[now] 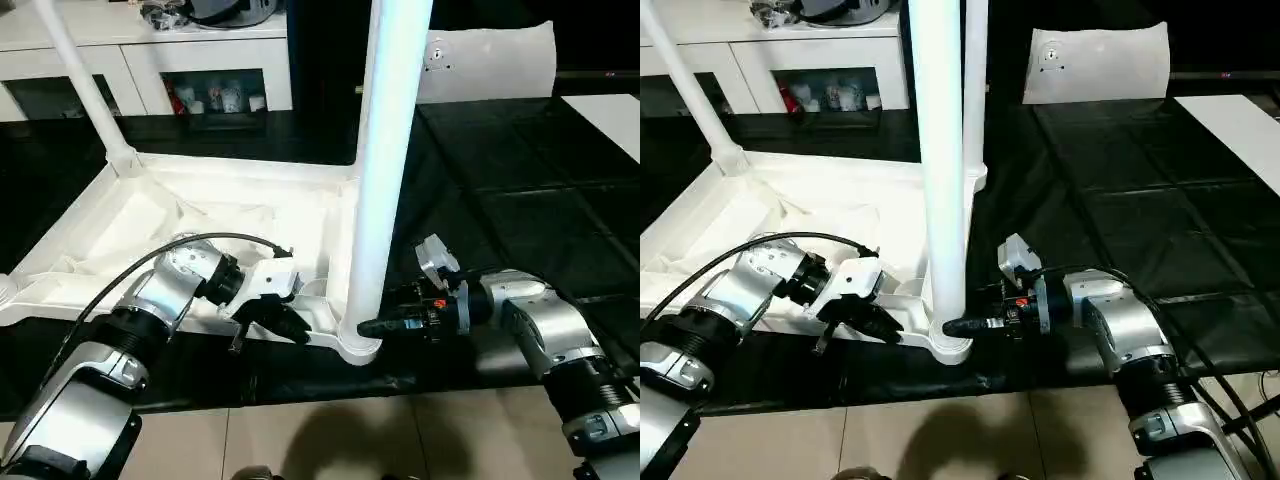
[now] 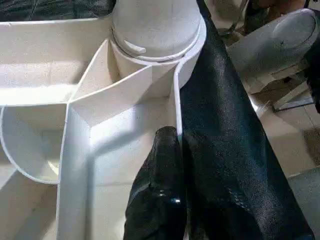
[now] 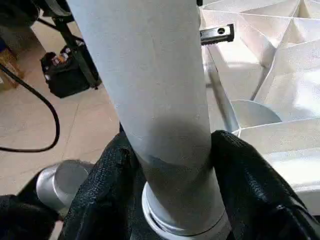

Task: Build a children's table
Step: Rotate leg to tighten

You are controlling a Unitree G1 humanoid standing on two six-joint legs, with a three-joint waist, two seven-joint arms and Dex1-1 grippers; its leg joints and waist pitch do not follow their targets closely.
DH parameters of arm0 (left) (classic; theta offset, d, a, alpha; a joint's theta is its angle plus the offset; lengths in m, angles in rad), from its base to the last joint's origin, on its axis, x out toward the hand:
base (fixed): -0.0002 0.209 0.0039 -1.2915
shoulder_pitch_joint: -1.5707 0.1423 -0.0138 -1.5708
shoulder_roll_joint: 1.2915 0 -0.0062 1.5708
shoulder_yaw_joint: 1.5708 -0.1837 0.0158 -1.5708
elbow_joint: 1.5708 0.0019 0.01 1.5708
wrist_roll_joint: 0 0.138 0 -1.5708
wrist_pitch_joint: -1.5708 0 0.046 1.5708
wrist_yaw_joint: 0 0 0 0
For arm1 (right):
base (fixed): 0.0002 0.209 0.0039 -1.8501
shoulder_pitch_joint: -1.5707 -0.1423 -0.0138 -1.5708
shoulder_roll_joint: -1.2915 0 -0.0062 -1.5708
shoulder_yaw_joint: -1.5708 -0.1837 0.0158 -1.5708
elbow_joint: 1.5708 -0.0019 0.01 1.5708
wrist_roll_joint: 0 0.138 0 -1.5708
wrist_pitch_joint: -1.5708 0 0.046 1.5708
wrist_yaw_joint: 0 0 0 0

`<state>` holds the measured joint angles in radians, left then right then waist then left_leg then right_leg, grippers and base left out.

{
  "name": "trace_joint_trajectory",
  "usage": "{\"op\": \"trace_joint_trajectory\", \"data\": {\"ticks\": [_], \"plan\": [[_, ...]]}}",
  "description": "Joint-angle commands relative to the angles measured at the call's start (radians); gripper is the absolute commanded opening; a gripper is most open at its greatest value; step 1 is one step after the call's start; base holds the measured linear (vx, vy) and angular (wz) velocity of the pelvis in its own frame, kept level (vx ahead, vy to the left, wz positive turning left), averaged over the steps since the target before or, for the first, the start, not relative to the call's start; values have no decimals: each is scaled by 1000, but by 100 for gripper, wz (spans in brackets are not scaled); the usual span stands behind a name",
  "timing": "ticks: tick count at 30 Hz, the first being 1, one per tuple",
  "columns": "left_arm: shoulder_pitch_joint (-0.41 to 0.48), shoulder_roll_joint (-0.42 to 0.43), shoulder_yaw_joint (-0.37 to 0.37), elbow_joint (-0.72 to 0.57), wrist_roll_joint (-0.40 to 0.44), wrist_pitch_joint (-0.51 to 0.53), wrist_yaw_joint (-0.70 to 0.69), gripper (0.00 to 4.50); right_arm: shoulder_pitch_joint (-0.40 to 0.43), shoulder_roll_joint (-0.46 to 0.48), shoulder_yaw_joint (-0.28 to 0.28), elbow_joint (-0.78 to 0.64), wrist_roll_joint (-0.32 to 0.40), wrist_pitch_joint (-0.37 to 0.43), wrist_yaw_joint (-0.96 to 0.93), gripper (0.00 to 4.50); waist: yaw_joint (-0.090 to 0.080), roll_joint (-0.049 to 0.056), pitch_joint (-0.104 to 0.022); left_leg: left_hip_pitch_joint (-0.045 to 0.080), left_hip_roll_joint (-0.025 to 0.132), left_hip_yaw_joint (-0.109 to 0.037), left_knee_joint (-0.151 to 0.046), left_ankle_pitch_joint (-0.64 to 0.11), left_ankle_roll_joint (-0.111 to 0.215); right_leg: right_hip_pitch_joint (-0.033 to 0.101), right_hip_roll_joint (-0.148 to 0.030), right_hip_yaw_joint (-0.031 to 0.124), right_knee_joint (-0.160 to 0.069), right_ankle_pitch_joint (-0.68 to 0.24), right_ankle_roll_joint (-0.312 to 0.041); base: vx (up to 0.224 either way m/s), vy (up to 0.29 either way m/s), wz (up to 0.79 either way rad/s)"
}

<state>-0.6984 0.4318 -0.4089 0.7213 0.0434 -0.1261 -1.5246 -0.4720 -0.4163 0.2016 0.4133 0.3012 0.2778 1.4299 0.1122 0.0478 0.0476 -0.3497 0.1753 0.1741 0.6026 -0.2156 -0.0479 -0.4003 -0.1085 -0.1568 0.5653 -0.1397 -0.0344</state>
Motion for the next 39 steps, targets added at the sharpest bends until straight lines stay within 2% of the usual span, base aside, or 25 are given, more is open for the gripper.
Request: {"op": "trace_joint_trajectory", "data": {"ticks": [1,2,3,6,10,11,12,14,15,16,17,18,21,22,23,25,27,28,29,31,32,33,35,37,39], "plan": [[12,-2,-32,-5,18,17,-41,0,-14,19,-2,-22,37,28,8,194,-2,-7,-73,0,64,-18,-72,-145,54,60,-68,66,-62,-359,-134,0,0,0],[13,-8,-25,-6,13,32,-30,0,-8,25,-8,-31,44,37,-6,194,-2,-8,-73,1,64,-18,-71,-148,53,60,-68,66,-63,-359,-134,0,0,0],[12,-24,-13,-7,5,66,0,0,4,42,-22,-50,46,43,-55,194,-2,-2,-73,1,63,-18,-72,-149,50,61,-68,66,-62,-361,-136,0,0,0],[-2,-52,2,13,14,107,74,0,20,65,-25,-75,11,44,-154,194,-4,-5,-70,2,61,-18,-73,-161,40,60,-68,65,-68,-385,-125,0,0,0],[-50,-141,50,68,1,197,230,0,31,160,-59,-86,-62,101,-441,193,-20,-8,-56,16,38,-15,-65,-223,7,48,-61,47,-105,-599,-40,0,0,0],[-55,-148,53,72,1,203,241,0,30,169,-63,-85,-65,106,-461,193,-29,-7,-54,19,33,-18,-64,-245,1,48,-60,39,-114,-642,-13,0,0,0],[-85,-190,68,108,6,224,325,0,16,228,-89,-73,-83,132,-592,192,-40,-2,-54,20,33,-23,-64,-268,-2,49,-58,29,-121,-661,12,0,0,0],[-108,-222,86,137,11,240,396,0,-1,273,-108,-55,-98,150,-695,191,-63,6,-51,27,38,-31,-66,-338,-8,51,-52,6,-138,-662,33,0,0,0],[-110,-224,87,139,11,241,400,0,-2,275,-109,-54,-99,151,-700,191,-84,18,-52,35,48,-38,-69,-400,-6,56,-53,-10,-143,-638,33,-10,52,-4],[-134,-255,109,169,12,257,483,0,-24,320,-129,-29,-114,160,-808,191,-107,22,-51,21,63,-50,-82,-444,-4,76,-54,-13,-134,-587,34,-10,52,-4],[-134,-255,109,169,12,257,483,0,-24,320,-129,-29,-114,160,-808,191,-107,22,-51,21,63,-50,-82,-444,-4,76,-54,-13,-134,-587,34,5,59,-4],[-158,-285,137,201,16,264,571,0,-51,364,-149,9,-141,153,-921,191,-129,26,-53,22,69,-54,-88,-488,-5,79,-60,-7,-127,-537,20,0,0,0],[-186,-319,173,237,19,264,678,0,-92,431,-198,75,-146,127,-1060,191,-155,22,-58,18,44,-46,-72,-420,-4,72,-76,-9,-134,-549,-11,0,0,0],[-190,-324,178,242,20,263,692,0,-96,438,-199,80,-147,118,-1065,226,-155,18,-61,14,41,-42,-70,-377,10,73,-76,-5,-135,-527,-21,0,0,0],[-193,-327,179,248,23,256,700,0,-96,445,-196,78,-158,105,-1077,247,-155,18,-61,14,41,-42,-70,-377,10,73,-76,-5,-135,-527,-21,0,0,0],[-195,-329,178,256,26,245,701,0,-89,453,-189,67,-174,91,-1086,263,-152,19,-72,-1,51,-44,-75,-267,41,77,-75,18,-106,-363,-95,0,0,0],[-193,-324,175,262,32,227,692,0,-80,451,-188,58,-179,89,-1091,283,-148,11,-76,-12,46,-42,-70,-196,65,78,-73,27,-89,-279,-128,0,0,0],[-191,-319,173,267,36,214,685,0,-74,443,-188,56,-186,78,-1093,295,-145,13,-78,-25,45,-43,-68,-162,81,86,-76,30,-77,-259,-142,0,0,0],[-190,-316,172,273,39,204,680,0,-70,437,-189,55,-192,68,-1096,304,-145,13,-78,-25,45,-43,-68,-162,81,86,-76,30,-77,-259,-142,0,0,0],[-183,-305,167,275,47,177,666,0,-55,417,-194,45,-199,53,-1094,317,-129,16,-80,-26,44,-38,-60,-100,106,84,-76,34,-72,-222,-148,0,0,0],[-172,-293,163,271,49,153,642,0,-33,397,-202,24,-195,37,-1082,328,-121,20,-85,-24,48,-39,-58,-67,114,82,-75,35,-65,-185,-153,0,0,0],[-160,-282,158,263,49,131,617,0,-8,376,-208,-3,-188,31,-1062,340,-117,18,-90,-27,50,-40,-53,-23,130,83,-73,37,-54,-120,-161,0,0,0],[-138,-261,148,250,49,97,573,0,40,338,-212,-57,-175,25,-1016,354,-102,17,-90,-25,53,-38,-50,16,168,80,-71,39,-46,-56,-173,0,0,0],[-121,-245,141,239,48,71,541,0,79,309,-209,-102,-165,27,-975,380,-96,15,-89,-24,56,-36,-51,13,183,78,-71,40,-43,-57,-183,0,0,0],[-105,-228,146,232,40,56,513,0,145,246,-193,-173,-151,16,-881,397,-87,12,-79,-23,53,-29,-57,-63,163,78,-70,41,-59,-170,-161,0,0,0]]}}
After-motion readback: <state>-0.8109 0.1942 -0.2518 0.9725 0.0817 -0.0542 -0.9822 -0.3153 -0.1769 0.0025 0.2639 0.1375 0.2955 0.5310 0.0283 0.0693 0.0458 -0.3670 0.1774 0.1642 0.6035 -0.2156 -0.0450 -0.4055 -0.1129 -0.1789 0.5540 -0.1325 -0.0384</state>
